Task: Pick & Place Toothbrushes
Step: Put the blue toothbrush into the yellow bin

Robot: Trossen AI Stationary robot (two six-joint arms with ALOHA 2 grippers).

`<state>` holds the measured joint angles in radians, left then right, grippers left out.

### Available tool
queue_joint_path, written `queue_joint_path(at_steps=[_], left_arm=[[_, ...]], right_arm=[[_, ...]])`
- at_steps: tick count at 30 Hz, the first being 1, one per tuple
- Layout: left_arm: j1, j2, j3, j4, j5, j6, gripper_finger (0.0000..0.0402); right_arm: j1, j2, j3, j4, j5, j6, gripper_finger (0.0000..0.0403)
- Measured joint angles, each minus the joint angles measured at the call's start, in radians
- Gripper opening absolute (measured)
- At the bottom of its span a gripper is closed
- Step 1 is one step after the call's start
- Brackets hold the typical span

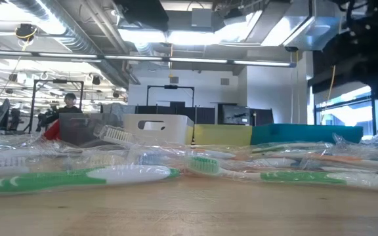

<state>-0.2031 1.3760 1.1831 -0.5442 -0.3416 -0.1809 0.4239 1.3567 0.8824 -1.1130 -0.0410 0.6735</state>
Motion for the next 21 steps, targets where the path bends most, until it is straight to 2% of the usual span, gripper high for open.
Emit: queue_joint_path(at_steps=[5, 10, 21], left_arm=[[0.000, 0.009, 0.000, 0.030, -0.004, -0.008, 0.0143], [0.000, 0.029, 0.001, 0.084, -0.005, -0.008, 0.0143], [0.000, 0.036, 0.001, 0.099, -0.004, 0.001, 0.0143]], right_arm=[[0.033, 0.000, -0.079, 0.129, 0.027, -0.008, 0.0253], [0.051, 0.000, -0.131, 0.197, 0.067, -0.030, 0.0240], [0.098, 0.000, -0.176, 0.331, 0.052, -0.056, 0.0213]])
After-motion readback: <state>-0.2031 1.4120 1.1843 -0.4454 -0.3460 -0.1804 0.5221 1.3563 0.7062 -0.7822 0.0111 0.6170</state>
